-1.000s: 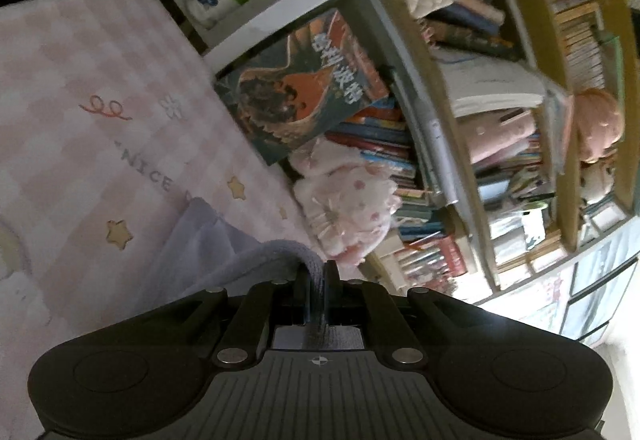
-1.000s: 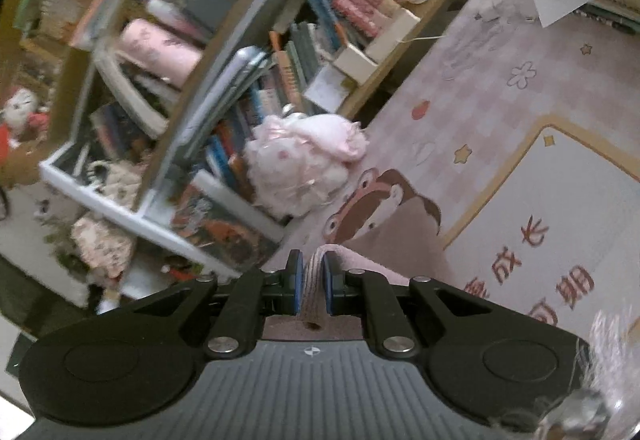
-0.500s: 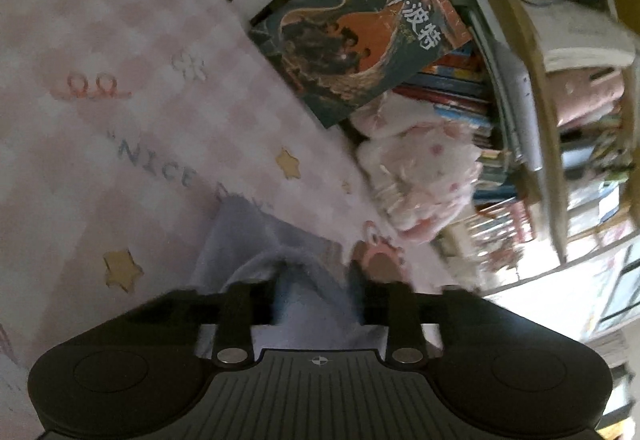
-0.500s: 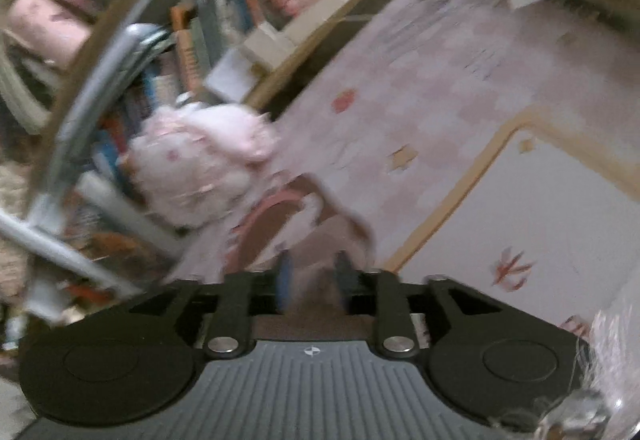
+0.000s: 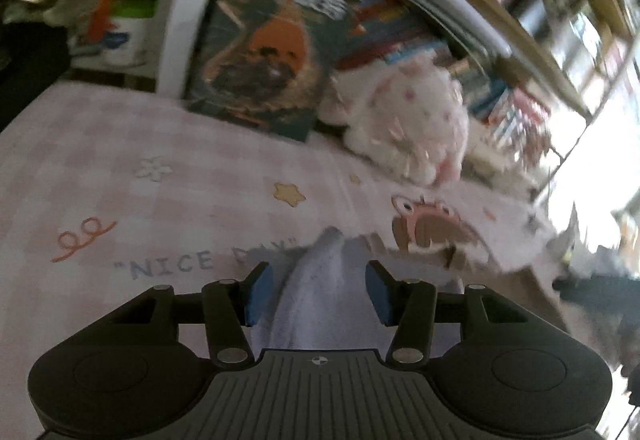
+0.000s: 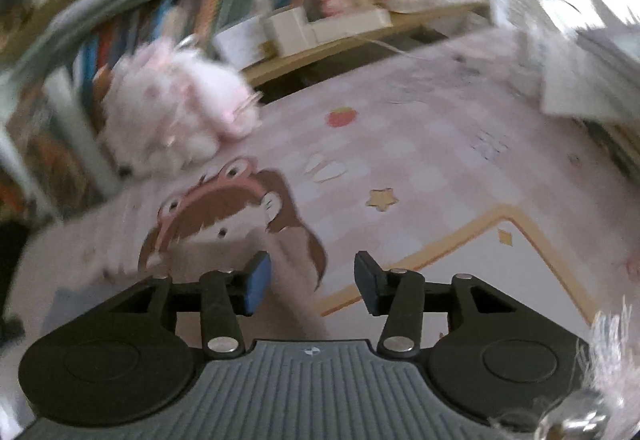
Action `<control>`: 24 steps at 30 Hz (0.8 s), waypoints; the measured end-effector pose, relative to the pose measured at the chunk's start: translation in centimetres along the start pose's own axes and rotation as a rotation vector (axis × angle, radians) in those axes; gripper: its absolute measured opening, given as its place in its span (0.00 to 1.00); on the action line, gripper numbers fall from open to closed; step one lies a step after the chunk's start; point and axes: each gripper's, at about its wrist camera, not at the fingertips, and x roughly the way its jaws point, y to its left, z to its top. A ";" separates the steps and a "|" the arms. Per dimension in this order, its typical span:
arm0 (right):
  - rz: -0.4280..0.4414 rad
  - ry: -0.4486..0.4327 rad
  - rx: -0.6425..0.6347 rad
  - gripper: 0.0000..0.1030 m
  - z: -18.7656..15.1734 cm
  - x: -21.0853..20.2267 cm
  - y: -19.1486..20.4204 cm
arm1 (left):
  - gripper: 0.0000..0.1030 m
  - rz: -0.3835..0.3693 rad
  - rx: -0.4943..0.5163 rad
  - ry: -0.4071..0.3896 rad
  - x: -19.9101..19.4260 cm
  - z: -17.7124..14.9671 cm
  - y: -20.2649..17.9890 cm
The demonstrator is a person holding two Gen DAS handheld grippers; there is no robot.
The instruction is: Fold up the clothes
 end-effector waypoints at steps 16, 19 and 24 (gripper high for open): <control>0.005 -0.050 -0.086 0.05 0.1 1.2 1.3 | 0.04 0.110 -0.062 -0.041 1.0 1.0 0.0; -0.013 0.022 -0.090 0.05 -0.3 3.5 0.8 | 0.06 0.156 -0.060 0.037 3.6 0.0 1.4; -0.016 0.053 -0.076 0.07 -0.2 4.9 0.4 | 0.11 0.158 -0.096 0.040 3.9 -0.2 2.3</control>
